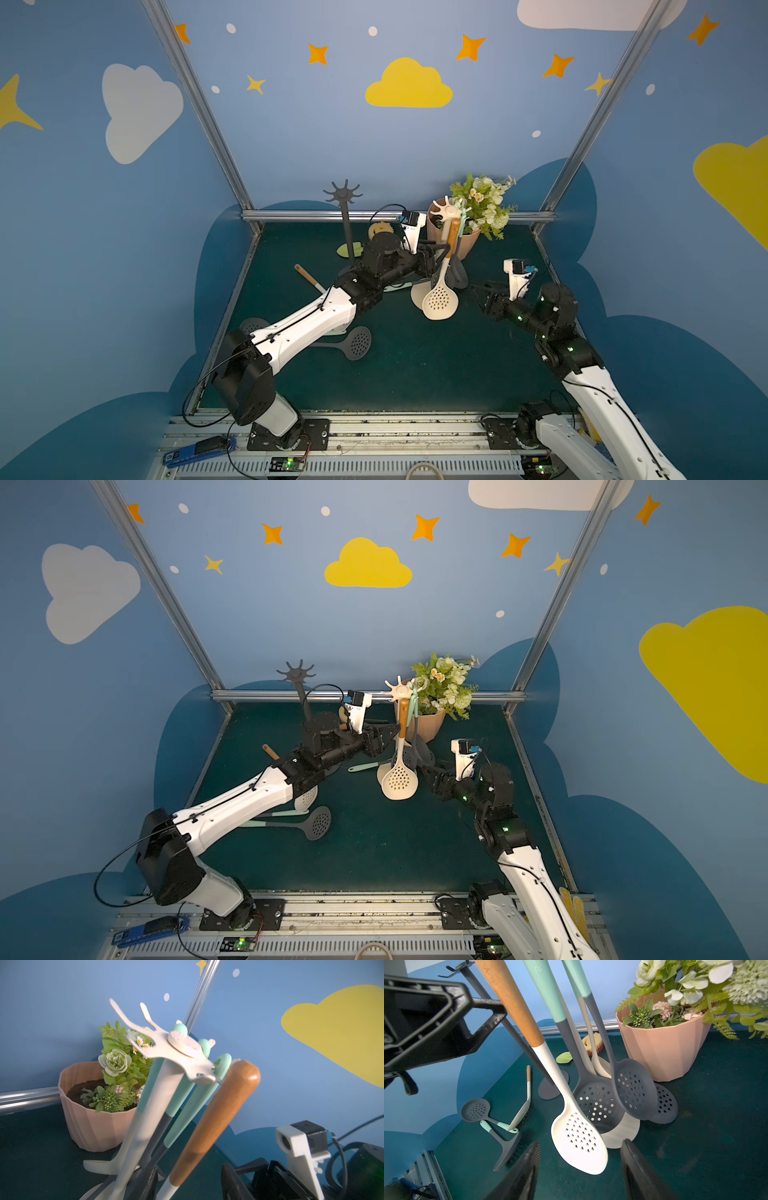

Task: Hang the skimmer on the kitchen utensil rack
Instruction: Hang the skimmer on the rack.

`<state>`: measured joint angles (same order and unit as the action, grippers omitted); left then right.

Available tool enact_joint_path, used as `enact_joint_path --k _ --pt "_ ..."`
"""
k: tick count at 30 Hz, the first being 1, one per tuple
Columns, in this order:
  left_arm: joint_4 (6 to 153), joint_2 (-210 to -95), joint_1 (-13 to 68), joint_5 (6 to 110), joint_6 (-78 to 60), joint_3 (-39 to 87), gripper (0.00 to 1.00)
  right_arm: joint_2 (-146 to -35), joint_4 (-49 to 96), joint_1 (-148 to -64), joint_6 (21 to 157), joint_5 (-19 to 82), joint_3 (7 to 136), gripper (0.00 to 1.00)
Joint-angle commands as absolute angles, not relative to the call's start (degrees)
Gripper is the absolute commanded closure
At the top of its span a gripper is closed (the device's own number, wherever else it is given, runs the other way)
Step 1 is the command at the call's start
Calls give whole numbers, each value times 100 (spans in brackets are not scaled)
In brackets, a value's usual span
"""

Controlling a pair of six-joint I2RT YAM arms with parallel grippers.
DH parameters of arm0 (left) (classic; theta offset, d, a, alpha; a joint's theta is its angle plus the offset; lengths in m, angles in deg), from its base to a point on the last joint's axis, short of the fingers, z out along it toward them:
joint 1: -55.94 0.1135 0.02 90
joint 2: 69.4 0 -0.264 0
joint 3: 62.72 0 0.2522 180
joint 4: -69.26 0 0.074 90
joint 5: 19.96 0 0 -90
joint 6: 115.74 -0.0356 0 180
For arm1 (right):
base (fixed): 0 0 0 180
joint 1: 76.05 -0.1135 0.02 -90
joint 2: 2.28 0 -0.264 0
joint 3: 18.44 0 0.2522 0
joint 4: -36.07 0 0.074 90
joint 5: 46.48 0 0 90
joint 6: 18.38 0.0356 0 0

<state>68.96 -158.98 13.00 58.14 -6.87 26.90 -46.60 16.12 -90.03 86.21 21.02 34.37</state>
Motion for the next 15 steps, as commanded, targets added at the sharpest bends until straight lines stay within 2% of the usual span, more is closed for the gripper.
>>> enact_joint_path --k 1,15 --pt "6952 -16062 1214 6396 -739 2873 50 -4589 1735 -9003 8630 2069 3479 39" --pt "7332 -16510 1065 7191 -675 3627 53 -4505 1836 -9011 8690 2076 3409 39"
